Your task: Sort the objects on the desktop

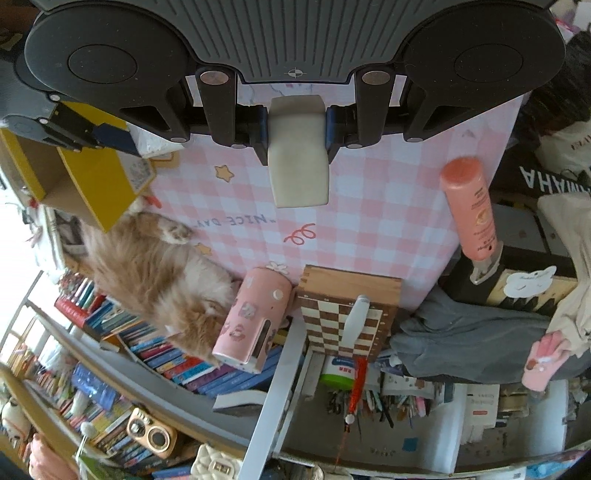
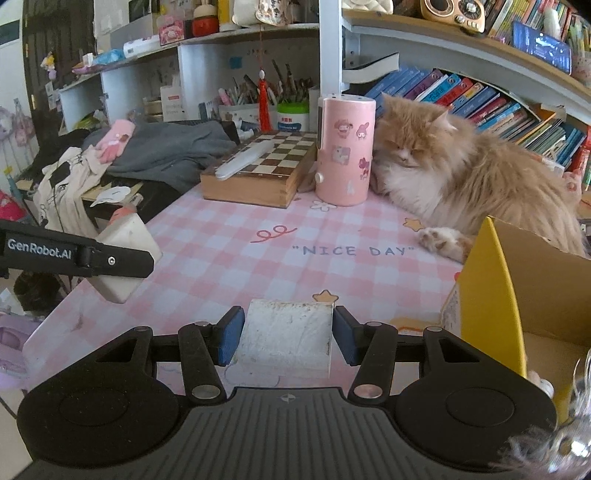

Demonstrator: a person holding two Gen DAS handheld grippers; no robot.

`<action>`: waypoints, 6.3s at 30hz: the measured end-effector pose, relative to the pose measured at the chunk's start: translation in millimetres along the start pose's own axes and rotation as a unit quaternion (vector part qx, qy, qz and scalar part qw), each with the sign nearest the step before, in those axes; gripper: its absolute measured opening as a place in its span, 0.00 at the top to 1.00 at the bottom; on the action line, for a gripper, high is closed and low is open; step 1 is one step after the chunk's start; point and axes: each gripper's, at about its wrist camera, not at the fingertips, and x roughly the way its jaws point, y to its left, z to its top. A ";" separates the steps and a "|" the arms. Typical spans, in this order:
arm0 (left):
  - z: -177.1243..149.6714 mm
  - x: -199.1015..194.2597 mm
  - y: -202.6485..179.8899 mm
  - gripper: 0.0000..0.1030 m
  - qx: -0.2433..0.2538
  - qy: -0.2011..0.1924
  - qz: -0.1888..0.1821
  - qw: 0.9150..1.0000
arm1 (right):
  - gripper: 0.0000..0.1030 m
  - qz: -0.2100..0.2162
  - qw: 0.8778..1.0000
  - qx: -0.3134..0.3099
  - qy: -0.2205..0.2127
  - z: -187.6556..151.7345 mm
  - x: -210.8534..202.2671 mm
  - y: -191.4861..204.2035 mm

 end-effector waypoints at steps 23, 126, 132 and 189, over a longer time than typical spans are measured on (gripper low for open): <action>-63.9 -83.1 14.3 0.76 0.001 0.002 -0.039 0.999 | 0.52 -0.039 0.999 0.033 -0.002 -49.6 -84.7 42.2; -48.2 39.7 -307.4 0.76 0.164 -0.004 -0.058 0.985 | 0.52 -0.066 0.992 0.065 -0.081 -80.7 -181.1 -208.5; -48.5 54.0 -302.6 0.76 0.170 0.011 -0.037 0.985 | 0.52 -0.054 0.995 0.065 -0.052 -76.6 -158.5 -212.6; -67.6 -55.8 -215.9 0.10 0.107 -0.081 0.053 0.990 | 0.37 -0.072 0.993 0.071 -0.065 -86.3 -200.4 -130.7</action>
